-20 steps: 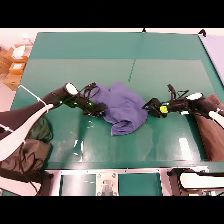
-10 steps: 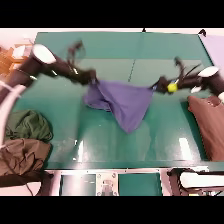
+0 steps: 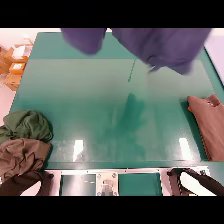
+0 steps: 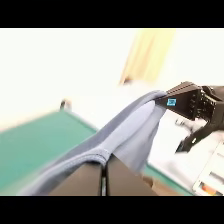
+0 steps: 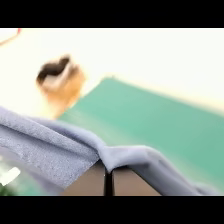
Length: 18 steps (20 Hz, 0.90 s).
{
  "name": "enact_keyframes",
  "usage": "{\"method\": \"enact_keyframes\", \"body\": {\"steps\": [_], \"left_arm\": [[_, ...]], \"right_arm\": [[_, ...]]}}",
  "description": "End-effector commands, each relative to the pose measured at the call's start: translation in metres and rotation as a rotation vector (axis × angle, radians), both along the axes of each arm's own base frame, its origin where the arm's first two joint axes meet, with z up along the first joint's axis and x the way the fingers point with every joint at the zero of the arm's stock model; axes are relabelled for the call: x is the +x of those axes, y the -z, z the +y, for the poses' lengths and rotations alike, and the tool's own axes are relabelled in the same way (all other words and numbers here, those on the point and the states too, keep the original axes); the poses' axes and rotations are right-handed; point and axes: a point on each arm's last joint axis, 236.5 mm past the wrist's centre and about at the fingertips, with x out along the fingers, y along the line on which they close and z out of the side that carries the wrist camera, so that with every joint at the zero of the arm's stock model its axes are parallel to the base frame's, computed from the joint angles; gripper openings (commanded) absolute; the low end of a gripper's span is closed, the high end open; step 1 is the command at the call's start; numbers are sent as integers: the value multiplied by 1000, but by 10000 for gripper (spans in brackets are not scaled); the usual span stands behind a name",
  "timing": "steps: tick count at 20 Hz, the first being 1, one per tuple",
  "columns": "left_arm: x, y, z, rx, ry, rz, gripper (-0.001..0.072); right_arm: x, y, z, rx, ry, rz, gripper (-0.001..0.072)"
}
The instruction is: Fold the shirts.
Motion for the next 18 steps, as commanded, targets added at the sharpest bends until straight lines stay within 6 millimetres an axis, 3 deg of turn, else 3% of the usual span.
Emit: {"method": "enact_keyframes", "body": {"steps": [1, 2, 4, 6, 8, 9, 11, 14, 15, 16, 18], "left_arm": [[-58, -26, 10, -21, 18, -86, 21], [-59, -20, 9, -15, 25, -54, 21], [-37, 6, 9, 17, -3, 50, 22], [5, 52, 14, 82, -77, 176, 22], [51, 120, 23, 171, -169, 340, 22], [69, 158, 25, 215, -193, 424, 22], [100, 253, 27, 306, -219, 623, 22], [120, 410, 35, 429, -251, 894, 22], [121, 454, 40, 468, -264, 961, 22], [123, 496, 45, 518, -274, 1013, 22], [130, 546, 51, 580, -283, 1081, 22]], "right_arm": [[-53, -54, -1, -36, 83, -202, 15], [-49, -50, -2, -35, 85, -189, 15], [-30, -27, -7, -21, 85, -116, 15], [0, 13, -12, 3, 78, 9, 15], [33, 71, -7, 16, 36, 164, 16], [49, 109, 1, 19, -2, 261, 15], [76, 196, 31, 15, -93, 462, 16], [95, 342, 84, 11, -177, 771, 17], [95, 390, 99, 0, -189, 867, 17], [92, 430, 112, -13, -201, 951, 16], [86, 489, 129, -32, -226, 1090, 17]]}}
